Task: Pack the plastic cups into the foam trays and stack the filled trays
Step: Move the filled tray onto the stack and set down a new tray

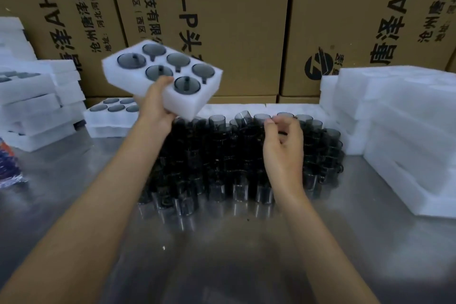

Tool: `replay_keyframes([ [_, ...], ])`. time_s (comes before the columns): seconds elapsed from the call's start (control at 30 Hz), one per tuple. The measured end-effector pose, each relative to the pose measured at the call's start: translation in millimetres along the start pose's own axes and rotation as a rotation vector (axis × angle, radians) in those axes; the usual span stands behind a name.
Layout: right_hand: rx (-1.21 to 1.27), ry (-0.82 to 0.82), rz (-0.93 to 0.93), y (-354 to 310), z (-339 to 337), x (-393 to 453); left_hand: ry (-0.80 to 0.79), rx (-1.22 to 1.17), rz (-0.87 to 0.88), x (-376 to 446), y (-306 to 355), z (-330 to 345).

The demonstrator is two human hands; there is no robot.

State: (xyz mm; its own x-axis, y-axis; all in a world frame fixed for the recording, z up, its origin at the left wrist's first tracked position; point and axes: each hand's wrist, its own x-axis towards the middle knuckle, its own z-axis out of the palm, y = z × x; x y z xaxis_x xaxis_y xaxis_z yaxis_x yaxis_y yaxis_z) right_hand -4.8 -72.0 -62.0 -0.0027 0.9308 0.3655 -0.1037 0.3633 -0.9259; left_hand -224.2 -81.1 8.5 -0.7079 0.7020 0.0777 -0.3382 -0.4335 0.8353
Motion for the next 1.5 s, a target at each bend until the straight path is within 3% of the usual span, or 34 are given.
replay_keyframes([
  [0.13,-0.026,0.049,0.074,18,13,23,0.043,0.081,-0.056,59,14,-28],
  [0.37,-0.031,-0.073,0.029,34,37,44,0.16,0.17,-0.1,144,27,-53],
  [0.6,-0.015,-0.011,0.021,41,20,61,0.231,0.234,-0.098,211,17,-80],
  [0.67,-0.014,0.007,0.01,40,16,63,0.331,0.22,-0.133,229,6,-96],
  [0.77,-0.02,0.029,0.006,42,11,67,0.56,0.482,-0.095,244,-4,-110],
  [0.83,-0.021,0.027,0.023,43,10,68,0.588,0.69,-0.007,255,-8,-119],
  [0.93,-0.039,-0.01,0.055,44,10,67,0.592,0.592,-0.055,244,-6,-110],
  [1.07,-0.081,-0.057,0.083,40,8,66,0.467,0.968,-0.052,223,-9,-83],
  [1.17,-0.105,-0.085,0.087,29,2,66,0.577,0.9,-0.039,169,-15,-37],
  [1.27,-0.118,-0.075,0.066,15,-12,63,0.417,1.133,0.021,118,-34,12],
  [1.33,-0.123,-0.066,0.053,5,-25,60,0.223,1.149,0.119,85,-51,43],
  [1.5,-0.238,-0.07,-0.003,-13,-57,48,-0.253,1.118,0.13,-8,-108,117],
])
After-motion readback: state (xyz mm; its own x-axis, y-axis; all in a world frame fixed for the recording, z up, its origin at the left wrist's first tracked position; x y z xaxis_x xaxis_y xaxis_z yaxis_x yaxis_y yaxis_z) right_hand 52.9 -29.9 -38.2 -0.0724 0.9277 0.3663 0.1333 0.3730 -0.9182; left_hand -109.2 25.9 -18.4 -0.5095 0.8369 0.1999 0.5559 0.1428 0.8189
